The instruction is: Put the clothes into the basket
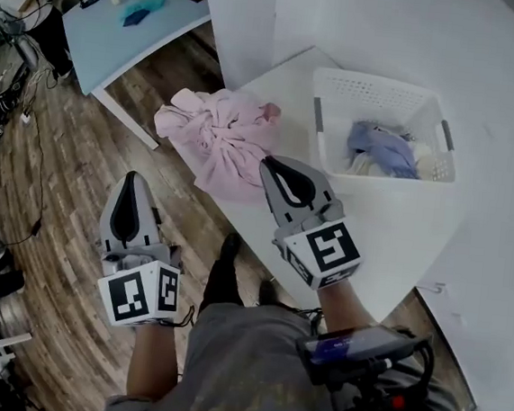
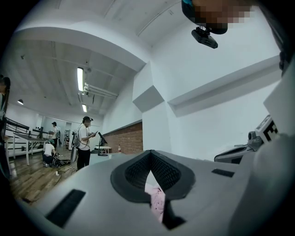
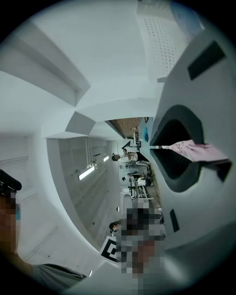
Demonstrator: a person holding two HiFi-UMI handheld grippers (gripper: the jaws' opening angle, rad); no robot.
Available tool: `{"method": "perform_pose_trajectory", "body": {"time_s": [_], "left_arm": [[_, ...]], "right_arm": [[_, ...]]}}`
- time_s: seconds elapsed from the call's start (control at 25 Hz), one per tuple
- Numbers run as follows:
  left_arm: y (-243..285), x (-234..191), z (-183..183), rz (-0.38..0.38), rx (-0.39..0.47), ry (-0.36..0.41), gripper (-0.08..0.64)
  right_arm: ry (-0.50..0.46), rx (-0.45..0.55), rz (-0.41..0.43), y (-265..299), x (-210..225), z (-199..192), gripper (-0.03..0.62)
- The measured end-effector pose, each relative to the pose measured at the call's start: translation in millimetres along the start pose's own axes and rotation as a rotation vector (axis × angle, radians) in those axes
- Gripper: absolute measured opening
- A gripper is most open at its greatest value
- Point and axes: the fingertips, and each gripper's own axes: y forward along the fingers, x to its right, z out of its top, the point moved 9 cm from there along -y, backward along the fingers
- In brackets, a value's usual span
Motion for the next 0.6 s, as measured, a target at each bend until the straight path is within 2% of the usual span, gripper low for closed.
{"method": "perform_pose_trajectory", "body": {"time_s": [0.2, 0.28, 0.48, 0.6], "left_arm": [[58, -29, -20, -0.043, -0.039, -0.026, 0.008], [80, -42, -28, -0.062, -0.062, -0.043, 0.008], [127, -73, -63, -0.095, -0.139, -0.086, 0.008], [149, -87, -86, -0.111, -0.176, -0.104, 0.008]], "right_arm": [[0.019, -0.06, -0.036, 55, 12, -14, 0.02], [0.03, -0.101, -0.055, 79, 18, -21, 0.044], [0.029, -0.236, -0.08, 133, 24, -51, 0.239], [-0.031, -0.308, -0.107, 159, 26, -74, 0.322]]}}
